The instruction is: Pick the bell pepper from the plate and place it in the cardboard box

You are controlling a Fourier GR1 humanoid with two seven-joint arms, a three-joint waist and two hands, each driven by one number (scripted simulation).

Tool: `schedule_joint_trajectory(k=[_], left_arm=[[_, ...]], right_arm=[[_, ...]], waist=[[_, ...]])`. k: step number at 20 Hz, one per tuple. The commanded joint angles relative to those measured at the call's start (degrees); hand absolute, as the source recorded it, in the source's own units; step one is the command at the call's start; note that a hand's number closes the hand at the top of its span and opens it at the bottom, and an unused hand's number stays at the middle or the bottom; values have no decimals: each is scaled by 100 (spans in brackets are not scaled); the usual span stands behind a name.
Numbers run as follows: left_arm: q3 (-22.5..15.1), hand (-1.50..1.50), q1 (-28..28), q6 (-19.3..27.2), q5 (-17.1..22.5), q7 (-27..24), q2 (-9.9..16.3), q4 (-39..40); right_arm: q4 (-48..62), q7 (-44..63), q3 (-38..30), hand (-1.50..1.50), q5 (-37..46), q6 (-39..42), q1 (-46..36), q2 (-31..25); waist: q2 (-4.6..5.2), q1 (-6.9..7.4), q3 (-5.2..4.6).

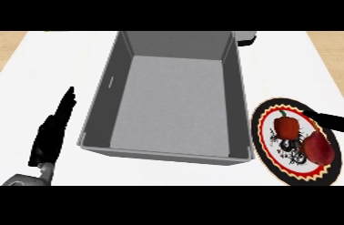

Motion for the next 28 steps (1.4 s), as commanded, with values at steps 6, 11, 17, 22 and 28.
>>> schedule_joint_trajectory(k=[6,11,17,22,28], left_arm=[[143,0,99,-105,44,-88,56,-11],[253,0,171,-327,146,-194,108,18],[414,0,373,-458,13,-67,10,-185],[558,0,101,-589,-211,57,-210,-80],[496,0,368,-505,-622,127,-544,-331]], right_arm=[[-683,2358,1228,-150,708,2070,112,-1672],[-1438,3762,1687,-150,535,3115,-267,-1803],[-1842,4722,1606,-150,712,3461,-308,-1353],[-2007,5255,1685,-150,1501,3212,-264,-629],[-1857,5291,1480,-150,1858,3670,-38,-374]], waist=[[-22,21,-18],[-5,56,-5],[-5,9,15],[0,-7,17],[-3,-11,17]])
